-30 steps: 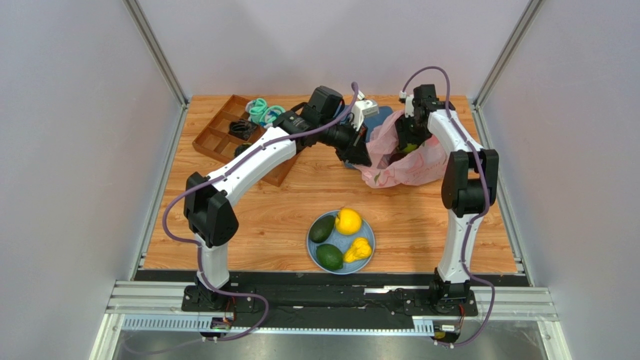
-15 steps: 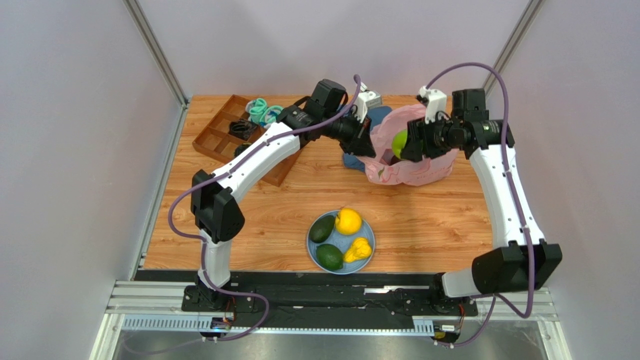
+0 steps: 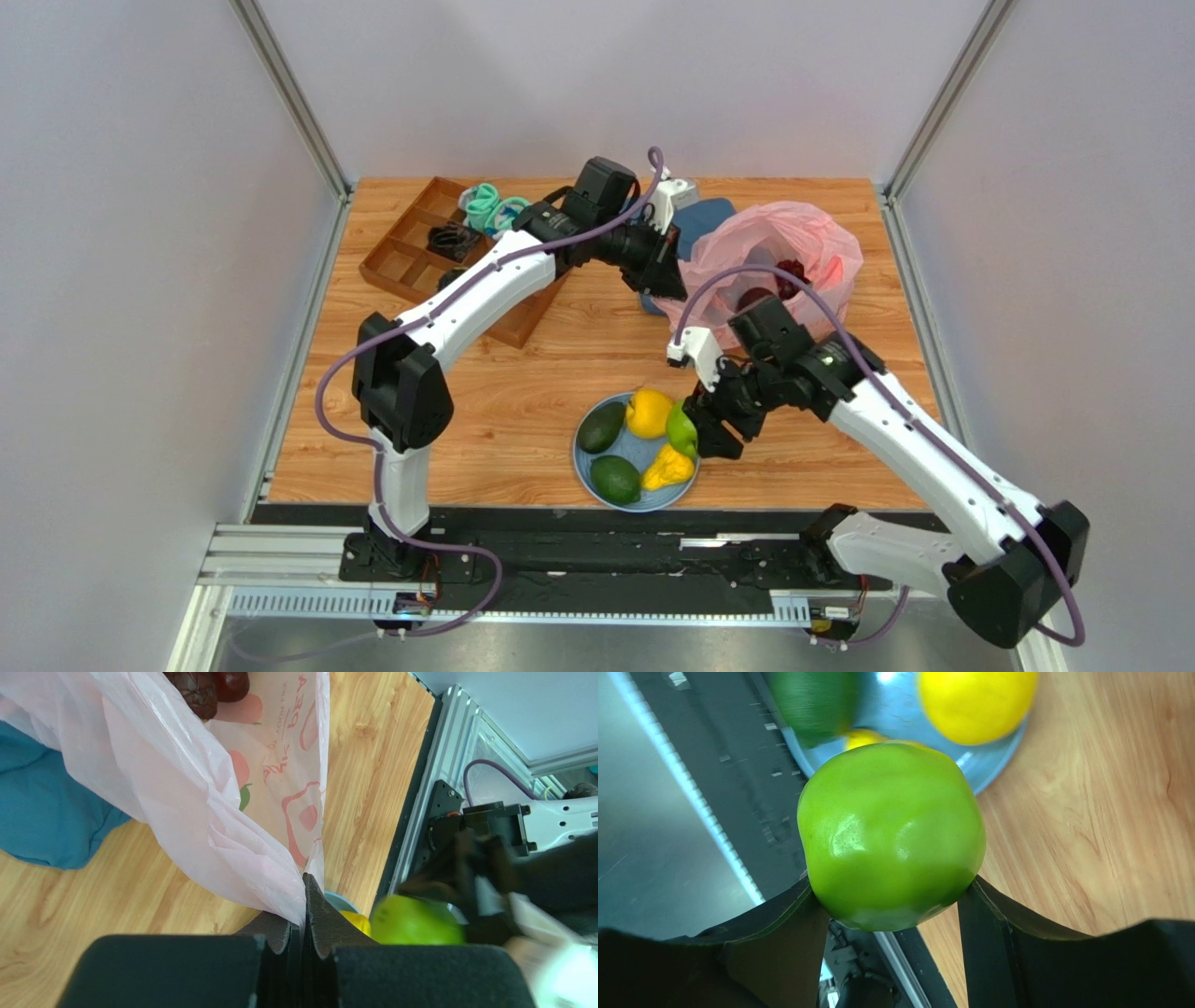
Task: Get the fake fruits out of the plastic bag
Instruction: Place the fake fruit on the plate, then take out the fake fruit from the plastic bag.
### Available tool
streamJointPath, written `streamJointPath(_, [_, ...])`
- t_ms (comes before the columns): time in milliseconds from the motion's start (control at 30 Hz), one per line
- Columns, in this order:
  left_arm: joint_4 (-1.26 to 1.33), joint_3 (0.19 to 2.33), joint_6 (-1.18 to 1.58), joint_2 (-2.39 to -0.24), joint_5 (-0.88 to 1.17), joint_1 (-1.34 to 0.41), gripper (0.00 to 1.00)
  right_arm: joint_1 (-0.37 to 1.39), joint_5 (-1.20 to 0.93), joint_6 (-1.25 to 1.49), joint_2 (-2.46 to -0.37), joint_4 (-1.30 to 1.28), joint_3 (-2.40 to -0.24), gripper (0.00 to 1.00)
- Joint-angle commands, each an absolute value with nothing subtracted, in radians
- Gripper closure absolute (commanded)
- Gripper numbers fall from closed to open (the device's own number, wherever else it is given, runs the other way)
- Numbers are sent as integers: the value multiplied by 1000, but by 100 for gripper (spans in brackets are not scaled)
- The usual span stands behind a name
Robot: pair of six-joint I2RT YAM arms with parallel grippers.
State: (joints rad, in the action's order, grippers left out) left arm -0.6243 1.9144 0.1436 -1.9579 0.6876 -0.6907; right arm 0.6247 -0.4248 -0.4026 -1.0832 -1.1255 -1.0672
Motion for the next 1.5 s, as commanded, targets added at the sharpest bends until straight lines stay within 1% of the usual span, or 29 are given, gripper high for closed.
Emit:
streamJointPath(0, [-586,1867,166,-1835,703,-690,100,621,-236,-255,-1182,-870,-999,58])
streamJointPath(167, [-582,1818,158,-1802,706,-690,100,624,-232,-291,-1285,-789,-1015,58])
streamJointPath(333, [-558,1795,172,-1792,713,-690,100,624,-224,-339,-1368,-791,-1009,57])
streamJointPath(467, [-569,1809,170,-1787,718,-692,100,646,-250,-377,-1371,-805,-973,58])
streamJointPath(567, [-563,1809,179,-1787,727,-690,100,678,-253,-361,-1353,-795,-950,57])
streamJointPath(667, [-563,1807,178,-1790,733,-690,100,698,-255,-344,-1347,-778,-940,48])
streamJointPath(700, [-563,1809,179,-1790,733,-690,100,696,-256,-339,-1353,-772,-939,36])
streamJointPath(767, [-560,1807,183,-1792,735,-692,100,696,-242,-337,-1361,-759,-945,27])
streamJointPath(800, [-560,1807,183,-1793,738,-692,100,698,-220,-333,-1361,-758,-953,18])
streamJointPath(867, [-560,1810,184,-1795,742,-692,100,696,-163,-340,-1351,-782,-1006,12])
streamJointPath(900, [-561,1810,184,-1796,742,-692,100,695,-163,-353,-1332,-801,-1037,0])
streamJointPath(967, [-564,1815,181,-1799,741,-690,100,692,-187,-394,-1304,-870,-1084,0])
streamJointPath(1100, [-572,1827,187,-1810,745,-690,100,683,-213,-448,-1235,-1053,-1253,0])
streamJointPath(1133, [-574,1828,187,-1813,747,-689,100,654,-228,-451,-1189,-1110,-1284,1])
streamJointPath(1200, [-581,1835,183,-1815,756,-687,100,608,-245,-466,-1143,-1138,-1345,2])
streamJointPath(1267, [-603,1850,172,-1819,765,-686,100,508,-271,-468,-1108,-1117,-1370,5])
streamJointPath(1333, [-624,1848,150,-1819,778,-684,100,401,-294,-451,-1117,-1060,-1397,11])
streamJointPath(1367, [-632,1847,141,-1819,781,-684,100,368,-304,-439,-1149,-1033,-1402,13])
streamJointPath(1400, [-643,1848,109,-1819,794,-684,100,342,-302,-407,-1166,-1004,-1402,18])
streamJointPath(1467, [-682,1847,62,-1824,818,-684,100,286,-310,-362,-1225,-893,-1398,21])
